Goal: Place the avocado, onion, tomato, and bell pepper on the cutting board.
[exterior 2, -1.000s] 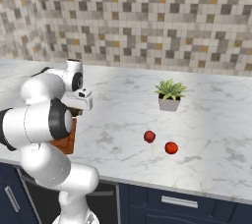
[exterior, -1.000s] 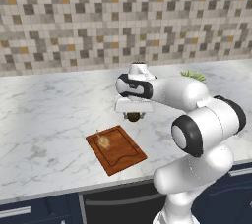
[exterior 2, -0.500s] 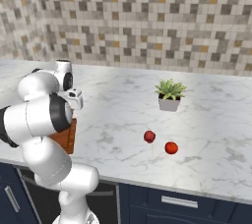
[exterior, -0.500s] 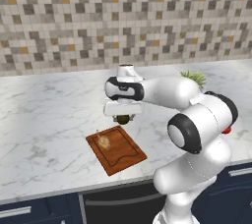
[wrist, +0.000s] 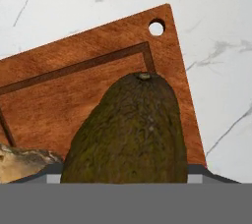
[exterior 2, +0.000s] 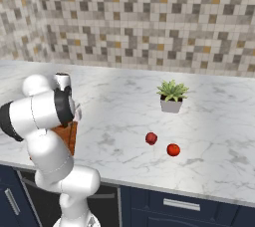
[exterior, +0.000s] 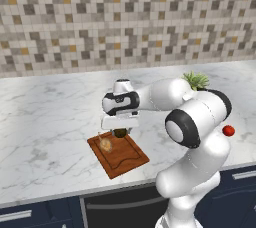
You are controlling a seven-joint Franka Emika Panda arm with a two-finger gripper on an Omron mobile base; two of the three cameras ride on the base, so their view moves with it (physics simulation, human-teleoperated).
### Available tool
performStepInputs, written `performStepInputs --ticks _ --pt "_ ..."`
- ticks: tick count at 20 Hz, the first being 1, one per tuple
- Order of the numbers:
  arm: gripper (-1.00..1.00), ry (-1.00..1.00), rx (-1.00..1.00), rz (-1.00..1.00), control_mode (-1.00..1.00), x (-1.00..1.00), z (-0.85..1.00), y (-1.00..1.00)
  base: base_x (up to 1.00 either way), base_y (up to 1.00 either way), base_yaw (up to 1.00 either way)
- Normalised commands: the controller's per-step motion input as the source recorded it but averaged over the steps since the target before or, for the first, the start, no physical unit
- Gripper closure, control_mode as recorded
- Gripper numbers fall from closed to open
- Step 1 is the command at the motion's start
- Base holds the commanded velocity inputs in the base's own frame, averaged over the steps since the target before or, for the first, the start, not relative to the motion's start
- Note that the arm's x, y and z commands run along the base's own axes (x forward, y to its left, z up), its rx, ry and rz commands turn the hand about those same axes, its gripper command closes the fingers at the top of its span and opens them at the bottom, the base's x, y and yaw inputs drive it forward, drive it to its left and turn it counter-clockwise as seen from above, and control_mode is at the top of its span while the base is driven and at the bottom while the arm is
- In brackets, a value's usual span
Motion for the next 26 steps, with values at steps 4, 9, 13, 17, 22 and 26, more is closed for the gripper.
performStepInputs --ticks 4,9,13,17,22,26 --pt "1.0 0.0 0.0 0.0 -1.0 0.0 -0.37 0.18 0.0 0.0 0.0" --pt "1.0 0.0 0.0 0.0 -1.0 0.0 -0.31 0.04 0.0 0.0 0.0" --pt "1.0 0.0 0.0 0.0 -1.0 0.0 -0.35 0.0 0.0 0.0 0.0" --pt "-1.0 0.0 0.0 0.0 -1.0 -0.02 -0.4 0.04 0.0 0.0 0.0" --pt "-1.0 0.0 0.0 0.0 -1.0 -0.05 -0.2 0.0 0.0 0.0 0.0" --pt "-1.0 0.0 0.0 0.0 -1.0 -0.07 -0.08 0.0 0.0 0.0 0.0"
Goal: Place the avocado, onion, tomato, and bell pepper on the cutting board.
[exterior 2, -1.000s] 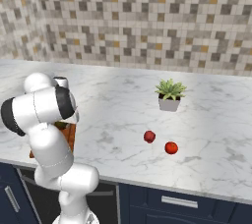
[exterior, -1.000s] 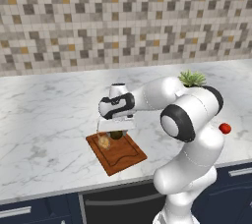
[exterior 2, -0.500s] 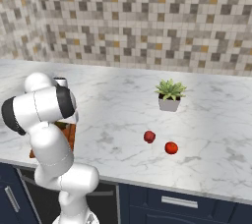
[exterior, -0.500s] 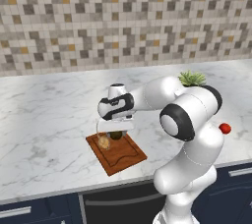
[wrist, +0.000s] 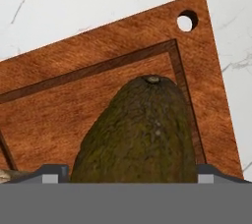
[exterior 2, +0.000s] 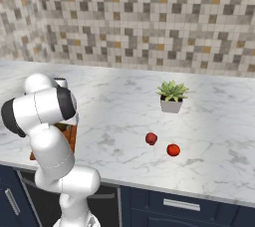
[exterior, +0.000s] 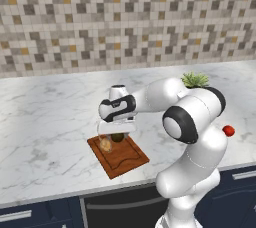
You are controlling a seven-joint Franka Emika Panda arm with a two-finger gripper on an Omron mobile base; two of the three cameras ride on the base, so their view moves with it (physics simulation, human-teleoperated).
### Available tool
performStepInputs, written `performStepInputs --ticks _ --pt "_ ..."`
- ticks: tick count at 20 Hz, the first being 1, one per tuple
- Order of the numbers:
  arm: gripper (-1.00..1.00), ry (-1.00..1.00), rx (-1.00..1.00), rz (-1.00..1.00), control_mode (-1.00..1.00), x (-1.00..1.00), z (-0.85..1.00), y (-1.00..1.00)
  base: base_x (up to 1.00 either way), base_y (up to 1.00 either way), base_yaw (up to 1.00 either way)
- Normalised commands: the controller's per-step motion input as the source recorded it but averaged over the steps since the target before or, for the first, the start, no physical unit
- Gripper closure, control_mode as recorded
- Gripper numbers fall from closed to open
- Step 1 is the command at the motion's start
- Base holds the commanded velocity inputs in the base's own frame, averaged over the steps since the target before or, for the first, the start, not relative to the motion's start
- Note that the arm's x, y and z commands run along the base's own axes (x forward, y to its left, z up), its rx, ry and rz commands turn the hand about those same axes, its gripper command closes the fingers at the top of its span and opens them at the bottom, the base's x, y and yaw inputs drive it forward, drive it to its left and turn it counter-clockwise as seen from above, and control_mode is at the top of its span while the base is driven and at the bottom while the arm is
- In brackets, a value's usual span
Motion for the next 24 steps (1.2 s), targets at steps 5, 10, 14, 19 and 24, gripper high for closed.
performStepInputs --ticks 5,10,14,19,24 --pt "-1.0 -0.02 0.0 0.0 -1.0 -0.09 0.0 0.0 0.0 0.0 0.0" --pt "-1.0 -0.05 0.0 0.0 -1.0 -0.07 0.02 -0.01 0.0 0.0 0.0" --pt "-1.0 -0.06 0.0 0.0 -1.0 -0.04 0.18 -0.09 0.0 0.0 0.0" --pt "-1.0 -0.08 0.0 0.0 -1.0 0.0 0.35 -0.16 0.0 0.0 0.0" --pt "-1.0 -0.07 0.0 0.0 -1.0 0.0 0.44 -0.09 0.0 0.0 0.0"
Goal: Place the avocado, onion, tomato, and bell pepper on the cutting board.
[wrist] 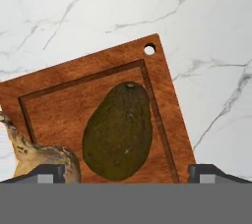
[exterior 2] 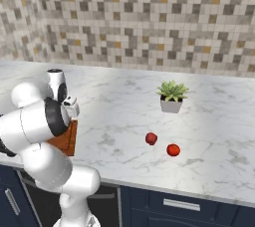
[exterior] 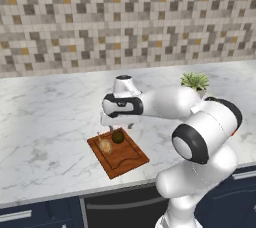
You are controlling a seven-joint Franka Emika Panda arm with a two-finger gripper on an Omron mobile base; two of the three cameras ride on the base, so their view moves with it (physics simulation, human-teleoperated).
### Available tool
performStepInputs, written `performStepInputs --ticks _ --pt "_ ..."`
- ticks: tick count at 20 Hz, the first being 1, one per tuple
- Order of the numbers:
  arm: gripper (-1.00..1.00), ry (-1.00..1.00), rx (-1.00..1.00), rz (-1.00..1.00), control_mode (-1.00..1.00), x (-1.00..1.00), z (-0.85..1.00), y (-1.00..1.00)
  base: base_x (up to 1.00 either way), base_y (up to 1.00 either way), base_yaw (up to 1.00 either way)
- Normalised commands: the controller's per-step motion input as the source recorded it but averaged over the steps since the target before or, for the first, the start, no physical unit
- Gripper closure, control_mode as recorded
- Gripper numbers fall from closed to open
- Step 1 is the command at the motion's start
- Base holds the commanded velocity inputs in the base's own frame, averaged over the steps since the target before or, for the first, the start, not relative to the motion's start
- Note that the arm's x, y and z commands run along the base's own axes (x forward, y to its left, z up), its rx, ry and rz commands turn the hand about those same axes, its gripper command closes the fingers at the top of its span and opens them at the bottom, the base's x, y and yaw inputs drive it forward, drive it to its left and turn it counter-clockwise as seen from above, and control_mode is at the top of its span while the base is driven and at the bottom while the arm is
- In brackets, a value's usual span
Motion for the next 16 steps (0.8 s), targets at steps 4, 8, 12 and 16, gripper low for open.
performStepInputs --ticks 4,8,12,16 --pt "-1.0 -0.09 0.0 0.0 -1.0 -0.31 0.62 -0.29 0.0 0.0 0.0" --pt "-1.0 -0.06 0.0 -0.04 -1.0 -0.49 0.6 -0.51 0.0 0.0 0.0" --pt "-1.0 -0.04 0.0 -0.08 -1.0 -0.49 0.46 -0.77 0.0 0.0 0.0" --pt "-1.0 -0.02 0.0 -0.11 -1.0 -0.41 0.35 -0.86 0.0 0.0 0.0"
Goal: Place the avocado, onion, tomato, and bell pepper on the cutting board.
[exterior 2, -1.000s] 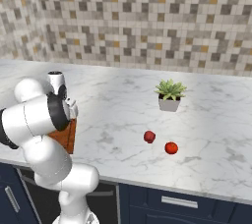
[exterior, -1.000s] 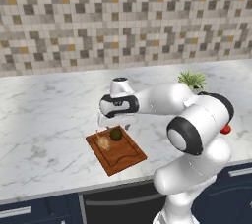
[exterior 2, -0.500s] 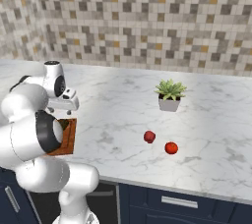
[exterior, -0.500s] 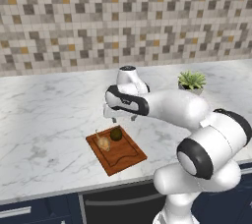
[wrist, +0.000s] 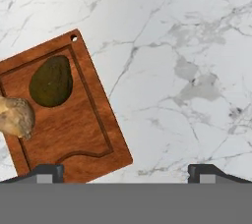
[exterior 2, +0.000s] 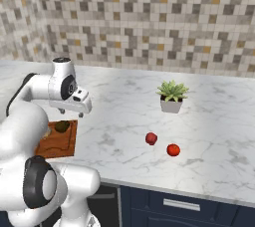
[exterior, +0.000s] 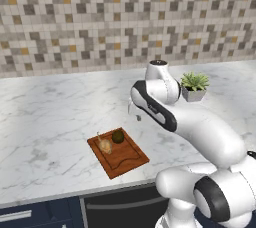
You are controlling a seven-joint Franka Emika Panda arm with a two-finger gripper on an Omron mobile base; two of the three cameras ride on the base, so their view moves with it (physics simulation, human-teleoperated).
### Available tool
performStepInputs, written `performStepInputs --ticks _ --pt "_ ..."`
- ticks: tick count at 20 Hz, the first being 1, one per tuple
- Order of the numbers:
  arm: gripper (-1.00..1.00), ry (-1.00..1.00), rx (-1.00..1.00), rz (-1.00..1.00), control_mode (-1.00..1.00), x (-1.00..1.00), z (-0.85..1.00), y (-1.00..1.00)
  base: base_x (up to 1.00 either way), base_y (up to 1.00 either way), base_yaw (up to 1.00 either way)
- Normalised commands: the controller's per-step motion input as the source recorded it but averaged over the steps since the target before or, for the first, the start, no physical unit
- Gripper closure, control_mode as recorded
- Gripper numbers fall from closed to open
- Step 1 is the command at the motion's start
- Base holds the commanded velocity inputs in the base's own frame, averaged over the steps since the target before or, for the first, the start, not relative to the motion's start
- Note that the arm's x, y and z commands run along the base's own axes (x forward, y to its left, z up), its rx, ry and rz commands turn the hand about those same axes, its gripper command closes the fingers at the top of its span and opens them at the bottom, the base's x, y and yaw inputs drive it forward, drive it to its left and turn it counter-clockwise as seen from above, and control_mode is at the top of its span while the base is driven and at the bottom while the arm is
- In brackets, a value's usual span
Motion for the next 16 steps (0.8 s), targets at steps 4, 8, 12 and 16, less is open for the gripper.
performStepInputs --ticks 4,8,12,16 --pt "-1.0 0.0 0.0 -0.07 -1.0 -0.21 0.2 -0.89 0.0 0.0 0.0" --pt "-1.0 0.0 0.0 -0.04 -1.0 -0.02 0.03 -0.89 0.0 0.0 0.0" --pt "-1.0 0.0 0.0 -0.03 -1.0 0.0 0.0 -0.96 0.0 0.0 0.0" --pt "-1.0 0.0 0.0 -0.01 -1.0 0.0 0.0 -0.89 0.0 0.0 0.0"
